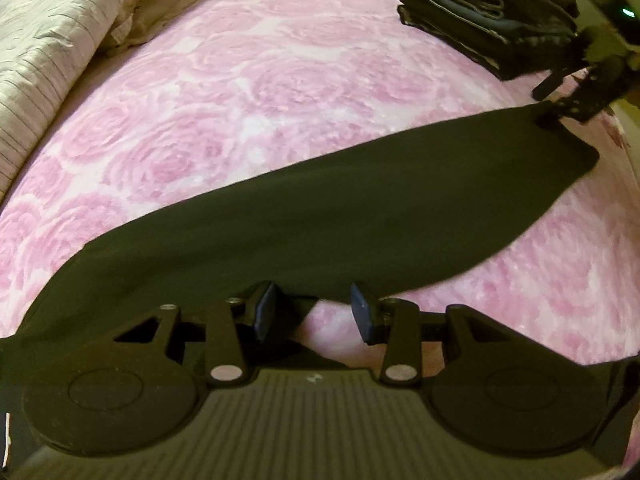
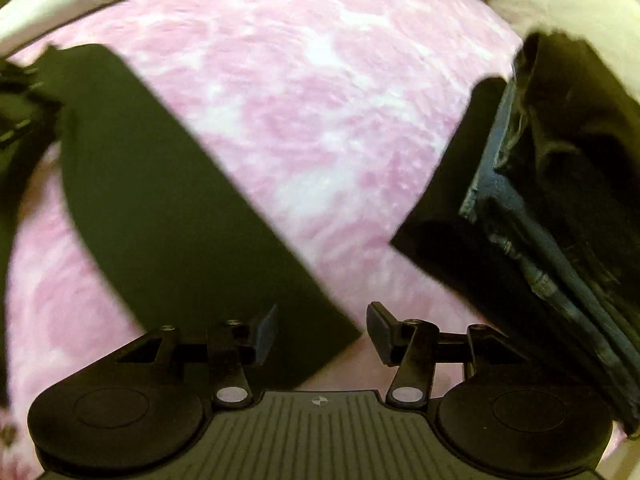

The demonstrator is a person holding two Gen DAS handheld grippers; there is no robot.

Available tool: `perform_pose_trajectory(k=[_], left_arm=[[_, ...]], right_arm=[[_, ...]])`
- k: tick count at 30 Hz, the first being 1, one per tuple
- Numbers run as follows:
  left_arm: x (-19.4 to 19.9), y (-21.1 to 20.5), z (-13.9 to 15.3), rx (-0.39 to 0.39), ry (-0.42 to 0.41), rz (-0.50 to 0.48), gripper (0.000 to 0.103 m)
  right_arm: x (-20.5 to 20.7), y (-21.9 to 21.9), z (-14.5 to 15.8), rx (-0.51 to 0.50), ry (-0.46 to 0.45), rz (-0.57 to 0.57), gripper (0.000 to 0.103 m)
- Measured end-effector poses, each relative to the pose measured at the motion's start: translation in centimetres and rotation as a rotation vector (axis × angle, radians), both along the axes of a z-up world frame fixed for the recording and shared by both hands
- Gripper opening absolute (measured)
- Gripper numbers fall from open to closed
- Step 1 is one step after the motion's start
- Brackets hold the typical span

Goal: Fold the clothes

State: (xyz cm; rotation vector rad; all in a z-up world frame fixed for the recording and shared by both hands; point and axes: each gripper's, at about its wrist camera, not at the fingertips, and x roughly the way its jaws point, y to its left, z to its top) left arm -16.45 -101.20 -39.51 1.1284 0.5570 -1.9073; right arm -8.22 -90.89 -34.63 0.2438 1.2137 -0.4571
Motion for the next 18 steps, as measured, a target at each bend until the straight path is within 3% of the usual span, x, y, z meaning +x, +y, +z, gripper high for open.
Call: perform_pose_trajectory(k=[1,2,3,4,7,11,18], left_arm=[[-0.2,0.1,-0.2,0.006,-0.001,-0.003,0.036],[-0.3,0.2,-0.3,0.007,-0.005,-0.007,0.036],[-0.5,0.3,-0.4,0.009,-0.009,-0.011,0.036],[-0.6,0.3,-0.5,0.010,-0.006,-0.014,0.036],[-1.2,0.3,-0.4,0.007,0.009,-0.023,0.036],[-2.0,0.2,0.0,-0.008,0.027,-0.034,0.036],[-1.6,0.7,1.9,-0.076,0.067,-0.005,0.037]], right_arm=[[-0.2,-0.7,-0.3,0.031,-0.006,-0.023,0.052],[-0.4,-1.4,-0.5,0.062,-0.017,-0.047,0.040],[-0.2,-1.9,-0.2,0.075,-0.013,-0.055,0.010],[0.2,-2.0,0.5,0.055,-0.003,-0.036,0.001],[1.9,-1.7,3.5,-0.100,0.012,0.074,0.001],[4.8,-3.1,7.1,-0.323,-0.036,0.122,0.001],[7.3,-5.4,6.7,-0.298,0.001,0.061,0.001]])
